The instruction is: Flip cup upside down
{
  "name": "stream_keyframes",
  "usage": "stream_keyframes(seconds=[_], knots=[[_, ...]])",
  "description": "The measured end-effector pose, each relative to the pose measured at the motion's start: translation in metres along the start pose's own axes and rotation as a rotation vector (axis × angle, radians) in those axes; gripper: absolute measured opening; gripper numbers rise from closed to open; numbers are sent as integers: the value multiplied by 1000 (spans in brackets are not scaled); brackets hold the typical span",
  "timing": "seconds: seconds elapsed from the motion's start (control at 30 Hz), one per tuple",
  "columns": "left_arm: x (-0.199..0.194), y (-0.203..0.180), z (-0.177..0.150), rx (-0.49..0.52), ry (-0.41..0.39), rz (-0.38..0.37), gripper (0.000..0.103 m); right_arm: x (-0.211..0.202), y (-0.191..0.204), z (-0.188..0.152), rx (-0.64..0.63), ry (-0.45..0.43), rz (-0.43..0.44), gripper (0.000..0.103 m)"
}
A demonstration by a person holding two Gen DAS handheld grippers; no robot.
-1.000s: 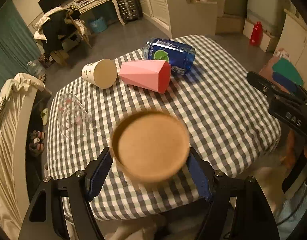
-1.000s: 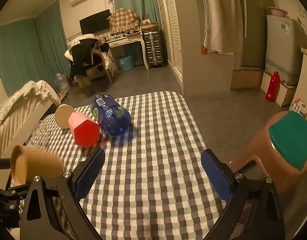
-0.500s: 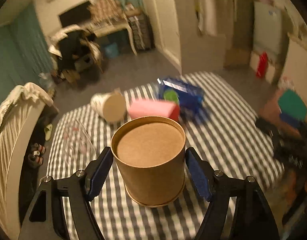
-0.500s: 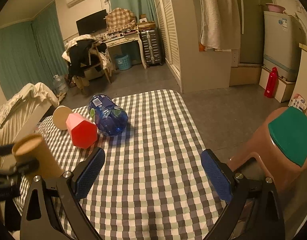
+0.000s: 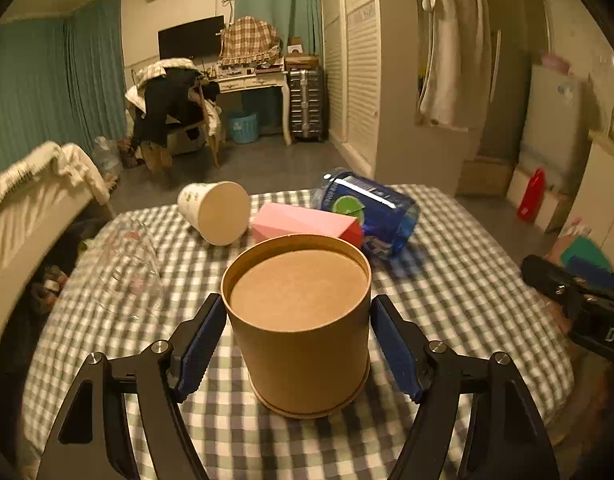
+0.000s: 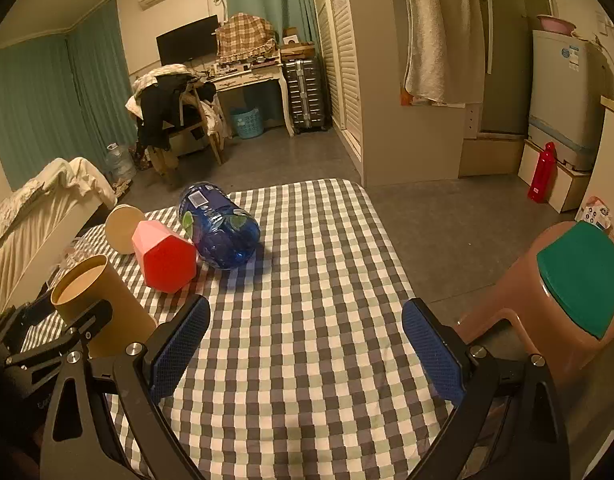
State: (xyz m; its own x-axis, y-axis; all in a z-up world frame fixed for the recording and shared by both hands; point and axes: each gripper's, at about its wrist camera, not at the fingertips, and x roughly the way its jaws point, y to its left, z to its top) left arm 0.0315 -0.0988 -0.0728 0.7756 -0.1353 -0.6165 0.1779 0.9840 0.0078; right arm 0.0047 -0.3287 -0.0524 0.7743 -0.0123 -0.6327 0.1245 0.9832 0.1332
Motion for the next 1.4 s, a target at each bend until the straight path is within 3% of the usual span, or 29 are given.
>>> stream_keyframes(seconds=[0.2, 0.43, 0.63, 0.97, 1.4], knots=[[-18, -1, 9, 17, -67, -2, 92, -11, 4, 2, -14, -41, 45, 97], [-61, 19, 29, -5, -168, -36, 93, -39, 6, 7, -16, -108, 76, 97], [-85, 37, 10, -70, -228, -26, 93, -60, 23, 3, -66, -177, 100, 97], [-72, 67, -34, -135, -183, 71, 93, -65, 84, -31, -243, -237, 119, 97], [-71, 78, -47, -148, -198, 106, 93, -42, 93, -35, -228, -190, 126, 97]])
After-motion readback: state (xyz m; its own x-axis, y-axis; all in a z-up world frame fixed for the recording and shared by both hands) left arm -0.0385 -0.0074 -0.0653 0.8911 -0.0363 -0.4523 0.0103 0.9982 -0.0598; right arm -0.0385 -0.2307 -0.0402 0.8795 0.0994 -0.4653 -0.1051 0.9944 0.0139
